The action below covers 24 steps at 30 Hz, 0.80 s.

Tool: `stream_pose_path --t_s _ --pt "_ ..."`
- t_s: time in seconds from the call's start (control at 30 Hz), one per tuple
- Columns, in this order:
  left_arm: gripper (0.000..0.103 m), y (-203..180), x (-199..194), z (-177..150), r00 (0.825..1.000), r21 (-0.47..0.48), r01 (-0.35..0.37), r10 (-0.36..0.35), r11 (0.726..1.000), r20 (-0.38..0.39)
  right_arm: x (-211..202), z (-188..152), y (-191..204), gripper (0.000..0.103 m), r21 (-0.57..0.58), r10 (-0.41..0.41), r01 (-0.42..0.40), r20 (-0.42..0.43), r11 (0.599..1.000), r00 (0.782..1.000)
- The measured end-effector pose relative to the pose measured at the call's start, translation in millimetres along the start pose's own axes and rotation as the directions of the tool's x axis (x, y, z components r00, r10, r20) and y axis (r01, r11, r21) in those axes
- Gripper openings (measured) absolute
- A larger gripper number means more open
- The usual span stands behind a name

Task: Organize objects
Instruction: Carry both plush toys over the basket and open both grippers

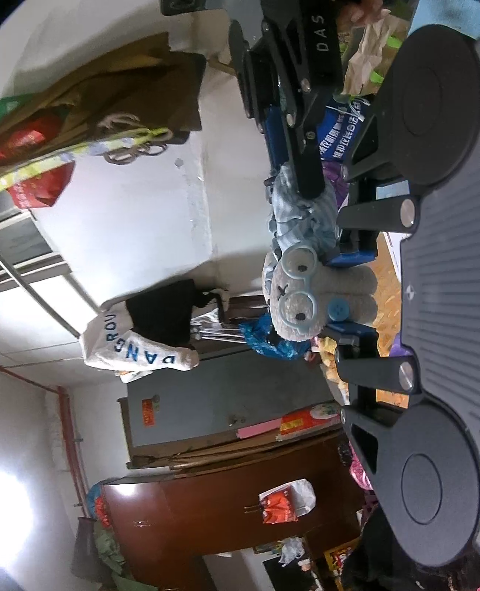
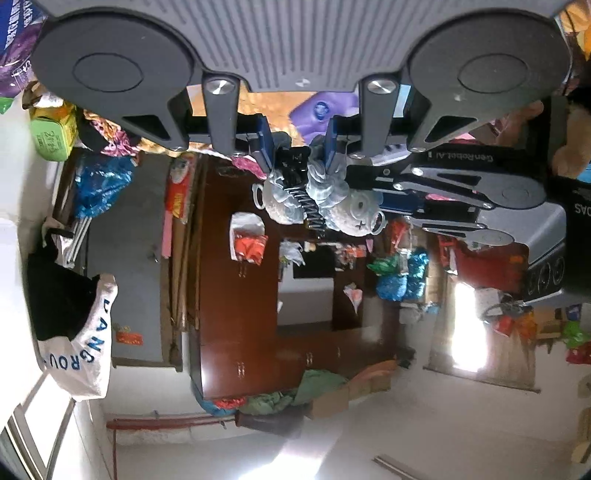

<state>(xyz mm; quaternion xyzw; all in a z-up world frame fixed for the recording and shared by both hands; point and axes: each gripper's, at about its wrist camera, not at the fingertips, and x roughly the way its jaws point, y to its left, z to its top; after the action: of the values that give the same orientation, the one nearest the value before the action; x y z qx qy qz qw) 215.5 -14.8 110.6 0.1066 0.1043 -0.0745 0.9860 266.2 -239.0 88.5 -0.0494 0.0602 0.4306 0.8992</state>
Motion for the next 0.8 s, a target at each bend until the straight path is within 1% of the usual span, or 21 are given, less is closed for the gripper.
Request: stream_pose_path --t_s 0.3,0.57,0.6,0.63,0.67,0.7,0.73,0.77,0.8 --pt "0.034 8 40 -20 0.997 -0.036 0.01 -0.013 0.999 -0.075 16 -19 -3 0.032 0.002 -0.018 0.019 -0.063 1.0 0.998" --pt "0.034 11 56 -33 0.995 -0.062 0.019 -0.025 0.998 -0.094 22 -21 -8 0.032 0.006 -0.024 0.025 -0.089 1.0 0.996" --pt "0.035 12 57 -34 0.995 -0.066 0.021 -0.027 0.998 -0.093 22 -21 -8 0.033 0.002 -0.024 0.024 -0.09 1.0 0.996" --pt "0.04 11 58 -34 0.995 -0.067 0.019 -0.025 0.998 -0.093 21 -22 -8 0.035 -0.001 -0.023 0.023 -0.092 1.0 0.995" --pt "0.041 10 59 -35 0.996 -0.062 0.009 -0.014 0.998 -0.091 22 -23 -8 0.04 -0.002 -0.025 0.024 -0.098 1.0 0.995" --pt "0.054 8 58 -38 0.996 -0.04 -0.003 -0.001 0.999 -0.092 23 -24 -8 0.046 -0.01 -0.027 0.026 -0.109 1.0 0.994" --pt "0.072 6 59 -38 0.995 -0.016 -0.017 0.015 1.0 -0.099 22 -26 -5 0.066 -0.032 -0.039 0.035 -0.122 0.999 0.992" --pt "0.077 4 57 -41 0.994 0.005 -0.038 0.038 0.999 -0.101 20 -27 -1 0.085 -0.059 -0.074 0.068 -0.11 0.996 0.991" --pt "0.078 3 53 -43 0.994 0.016 -0.058 0.059 0.998 -0.094 15 -29 4 0.092 -0.082 -0.111 0.104 -0.09 0.991 0.99"
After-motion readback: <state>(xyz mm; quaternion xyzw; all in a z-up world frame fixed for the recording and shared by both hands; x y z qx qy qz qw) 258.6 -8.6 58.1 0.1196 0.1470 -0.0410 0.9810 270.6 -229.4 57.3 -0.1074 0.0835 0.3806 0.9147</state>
